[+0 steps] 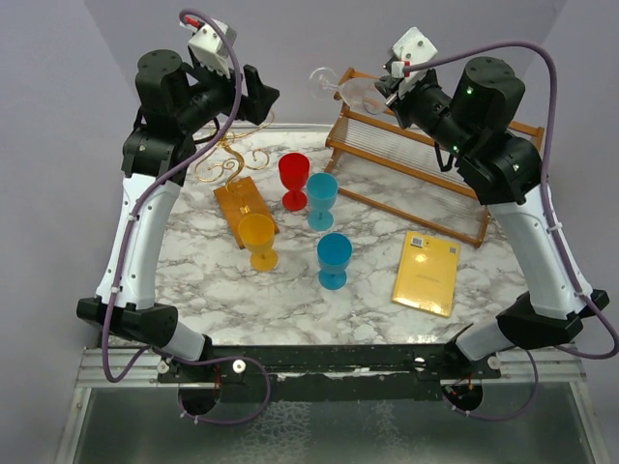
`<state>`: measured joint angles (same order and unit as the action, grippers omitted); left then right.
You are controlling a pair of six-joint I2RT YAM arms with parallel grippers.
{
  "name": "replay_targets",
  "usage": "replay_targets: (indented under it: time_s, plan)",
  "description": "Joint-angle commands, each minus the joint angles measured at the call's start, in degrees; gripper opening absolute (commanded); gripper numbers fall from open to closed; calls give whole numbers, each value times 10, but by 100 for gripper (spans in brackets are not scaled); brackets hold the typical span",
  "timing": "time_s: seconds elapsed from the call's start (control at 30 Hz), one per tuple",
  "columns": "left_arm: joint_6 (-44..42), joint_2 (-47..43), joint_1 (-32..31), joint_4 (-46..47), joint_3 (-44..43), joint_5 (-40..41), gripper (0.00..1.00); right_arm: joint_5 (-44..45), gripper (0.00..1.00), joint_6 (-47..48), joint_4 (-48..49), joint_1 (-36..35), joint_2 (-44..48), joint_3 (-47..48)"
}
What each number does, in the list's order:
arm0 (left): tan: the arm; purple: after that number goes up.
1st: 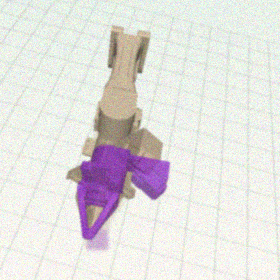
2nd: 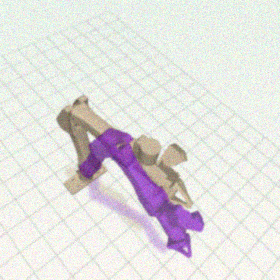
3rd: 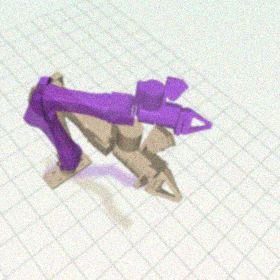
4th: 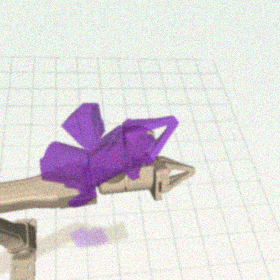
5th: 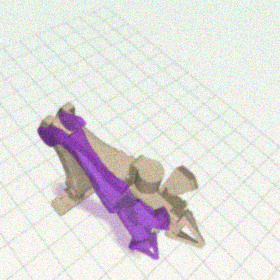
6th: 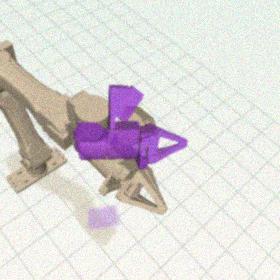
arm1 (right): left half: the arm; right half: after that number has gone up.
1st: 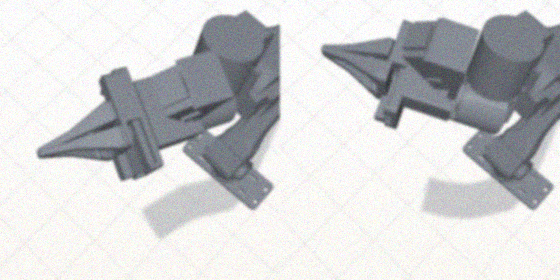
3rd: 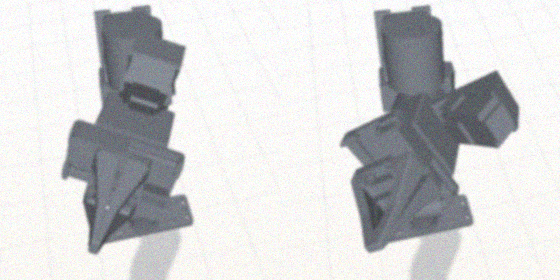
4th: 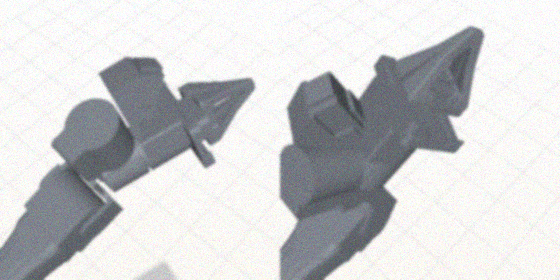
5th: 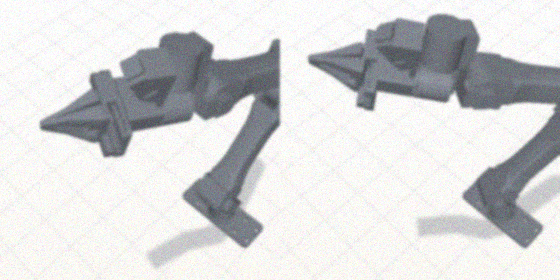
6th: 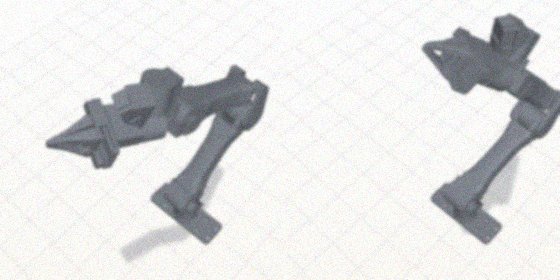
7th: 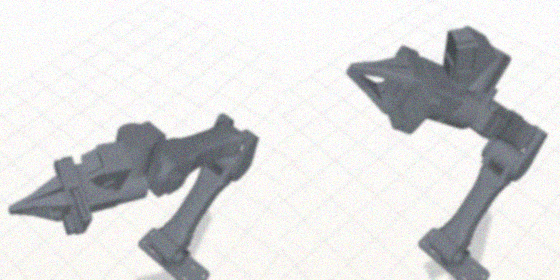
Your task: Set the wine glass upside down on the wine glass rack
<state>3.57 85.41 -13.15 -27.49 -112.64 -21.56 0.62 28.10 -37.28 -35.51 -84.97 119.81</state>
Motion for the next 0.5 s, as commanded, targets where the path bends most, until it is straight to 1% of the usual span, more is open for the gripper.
replay_targets:
  time_s: [0.0, 0.13, 0.33, 0.47]
  plan:
    - [130, 5, -1, 83, 35, -133, 86, -87, 1, -60, 2, 0, -19, 54]
    - [181, 8, -1, 127, 69, -171, 86, -106, 1, -87, -7, 0, -22, 75]
    - [220, 4, 9, 163, 104, -190, 86, -122, 1, -102, -16, 0, -16, 78]
    - [262, 6, 19, 199, 127, -215, 81, -131, 1, -108, -21, 0, -14, 78]
